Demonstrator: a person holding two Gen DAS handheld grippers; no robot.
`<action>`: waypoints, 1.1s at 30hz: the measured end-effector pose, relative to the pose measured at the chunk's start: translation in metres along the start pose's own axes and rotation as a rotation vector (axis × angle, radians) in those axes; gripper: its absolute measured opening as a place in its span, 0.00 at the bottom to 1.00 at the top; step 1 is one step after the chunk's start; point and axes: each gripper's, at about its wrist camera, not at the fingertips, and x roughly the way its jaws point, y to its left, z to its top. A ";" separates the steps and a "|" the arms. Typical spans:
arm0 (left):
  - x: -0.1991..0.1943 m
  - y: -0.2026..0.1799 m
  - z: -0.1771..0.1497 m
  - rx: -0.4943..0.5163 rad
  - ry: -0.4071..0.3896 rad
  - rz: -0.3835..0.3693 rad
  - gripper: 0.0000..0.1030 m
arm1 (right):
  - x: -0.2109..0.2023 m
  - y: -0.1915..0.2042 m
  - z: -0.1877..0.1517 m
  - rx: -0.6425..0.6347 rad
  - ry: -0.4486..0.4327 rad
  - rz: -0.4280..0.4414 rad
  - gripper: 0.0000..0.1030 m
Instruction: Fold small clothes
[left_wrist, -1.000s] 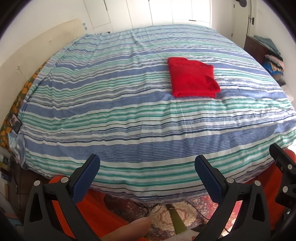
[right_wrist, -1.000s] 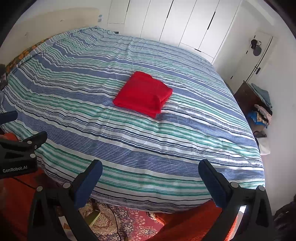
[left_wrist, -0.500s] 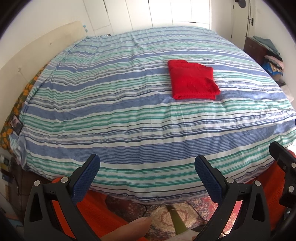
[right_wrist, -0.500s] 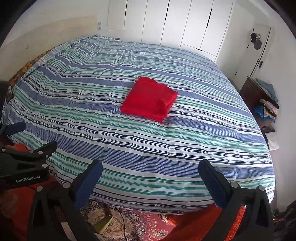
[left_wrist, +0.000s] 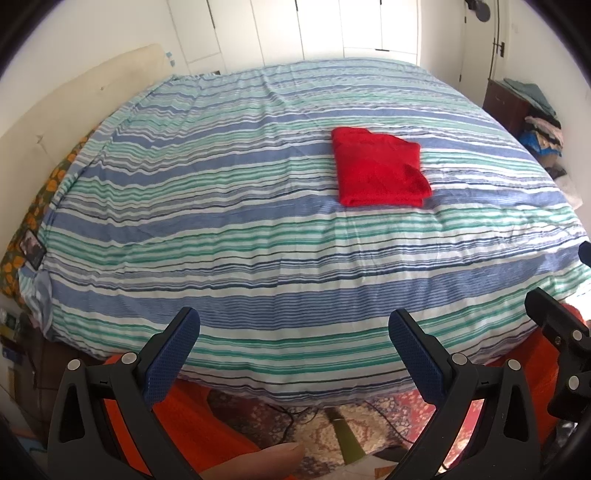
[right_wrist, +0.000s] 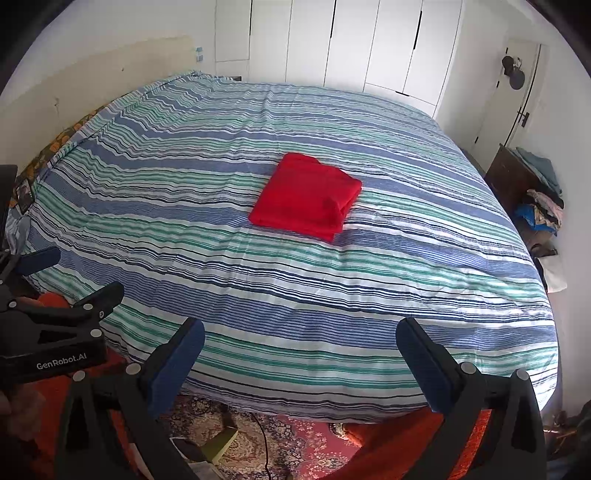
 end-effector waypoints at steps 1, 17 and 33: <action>-0.002 0.000 0.001 -0.002 -0.004 0.001 0.99 | -0.002 -0.001 0.001 0.004 -0.004 0.003 0.99; -0.013 0.007 0.005 -0.028 -0.032 -0.007 0.99 | -0.014 -0.003 0.010 0.017 -0.037 0.004 0.99; -0.008 0.010 0.006 -0.057 -0.025 -0.054 0.99 | -0.009 -0.005 0.009 0.023 -0.027 0.006 0.99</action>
